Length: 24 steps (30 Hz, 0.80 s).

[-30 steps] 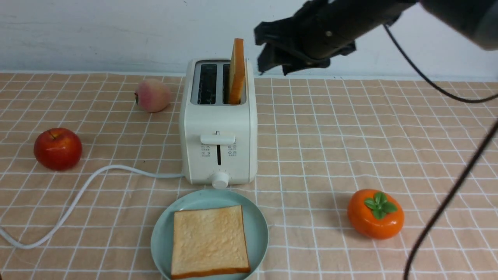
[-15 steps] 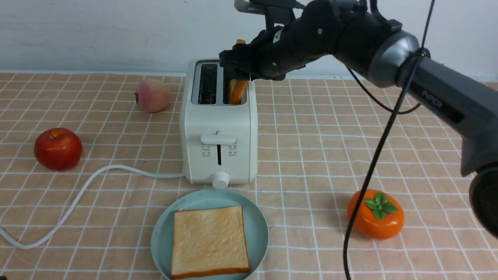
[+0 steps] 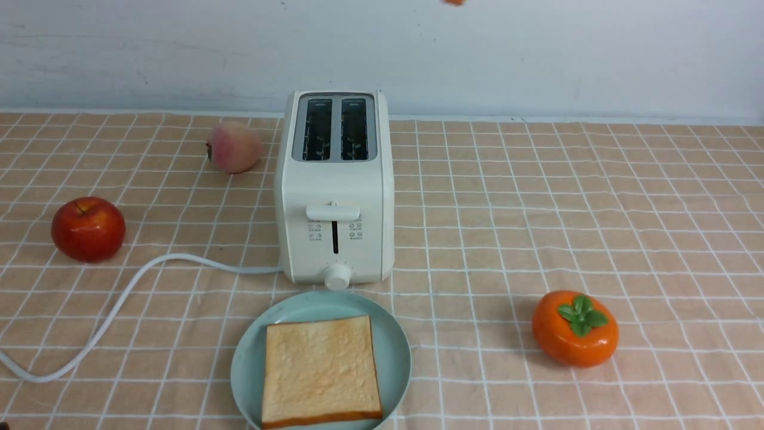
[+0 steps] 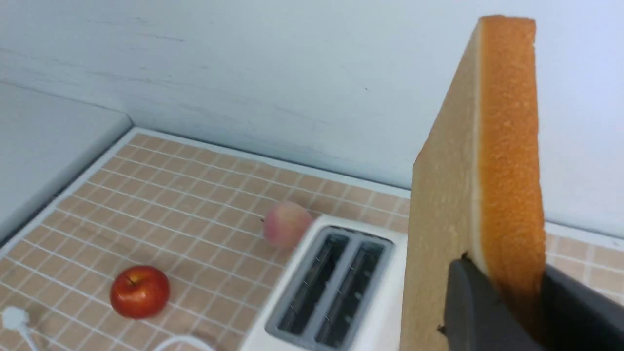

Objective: Take toasted bread from bread machine on light coffee tablecloth place on plate.
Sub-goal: 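Place the held slice of bread on top of the slice on the plate with the right gripper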

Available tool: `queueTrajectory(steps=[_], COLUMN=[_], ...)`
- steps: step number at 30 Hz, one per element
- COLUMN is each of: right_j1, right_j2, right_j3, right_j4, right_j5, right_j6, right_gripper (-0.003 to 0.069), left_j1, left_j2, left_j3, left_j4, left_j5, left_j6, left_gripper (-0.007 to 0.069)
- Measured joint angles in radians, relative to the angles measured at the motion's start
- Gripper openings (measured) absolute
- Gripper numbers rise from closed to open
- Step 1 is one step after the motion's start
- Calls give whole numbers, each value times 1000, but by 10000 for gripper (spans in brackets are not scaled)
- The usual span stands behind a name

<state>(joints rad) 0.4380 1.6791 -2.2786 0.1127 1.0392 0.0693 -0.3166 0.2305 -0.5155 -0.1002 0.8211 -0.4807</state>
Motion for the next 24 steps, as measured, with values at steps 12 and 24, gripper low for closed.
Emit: queueTrajectory(steps=[12, 24], right_j1=[-93, 3], right_j2=[-277, -118], right_j3=[276, 1071], right_j4=[87, 936], right_j5=[228, -47], right_j6=[-8, -655], right_gripper=[99, 99], left_j1=[0, 0], left_j2=[-1, -1], left_j3=[0, 0], left_j4=[100, 100], left_j5=[0, -1], left_j6=[3, 3], left_gripper=[-14, -14])
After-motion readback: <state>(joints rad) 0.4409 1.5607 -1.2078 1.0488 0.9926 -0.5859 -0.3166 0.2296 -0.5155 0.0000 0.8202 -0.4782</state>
